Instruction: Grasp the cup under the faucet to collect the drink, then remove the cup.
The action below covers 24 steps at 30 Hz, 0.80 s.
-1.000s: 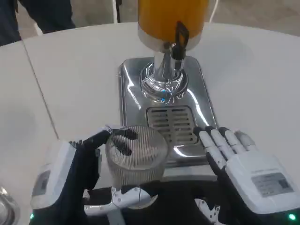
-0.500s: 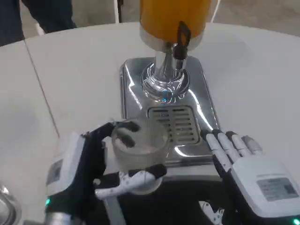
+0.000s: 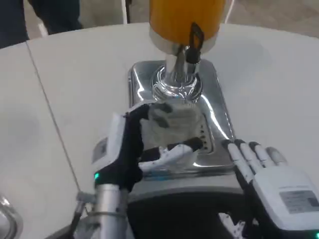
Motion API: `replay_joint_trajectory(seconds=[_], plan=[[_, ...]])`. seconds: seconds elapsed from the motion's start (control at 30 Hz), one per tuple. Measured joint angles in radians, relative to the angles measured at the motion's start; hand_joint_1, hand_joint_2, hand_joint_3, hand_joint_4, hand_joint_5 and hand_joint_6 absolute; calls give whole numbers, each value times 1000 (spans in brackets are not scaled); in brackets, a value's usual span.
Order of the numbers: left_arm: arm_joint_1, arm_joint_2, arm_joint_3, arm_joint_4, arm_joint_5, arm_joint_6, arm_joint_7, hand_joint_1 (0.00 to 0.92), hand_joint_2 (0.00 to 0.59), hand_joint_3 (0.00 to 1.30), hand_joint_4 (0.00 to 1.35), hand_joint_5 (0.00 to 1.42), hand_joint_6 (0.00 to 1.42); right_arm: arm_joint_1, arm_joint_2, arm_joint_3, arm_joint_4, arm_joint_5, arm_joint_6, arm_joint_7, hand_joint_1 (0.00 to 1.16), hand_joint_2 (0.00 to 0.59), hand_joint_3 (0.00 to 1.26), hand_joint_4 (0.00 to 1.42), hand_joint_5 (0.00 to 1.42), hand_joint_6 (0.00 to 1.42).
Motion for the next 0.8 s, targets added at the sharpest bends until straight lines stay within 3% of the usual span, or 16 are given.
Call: replay_joint_trajectory(seconds=[0.53, 0.8], plan=[[-309, -17, -73, 401, 2, -58, 224, 630, 50, 1162, 1190, 1424, 1424, -21, 7, 5, -40, -20, 19, 80, 526, 504, 0, 0, 0, 15], [-353, -48, -117, 537, 4, -65, 316, 632, 50, 1170, 1176, 1424, 1424, -36, 9, 6, -40, -25, 21, 96, 526, 504, 0, 0, 0, 17]])
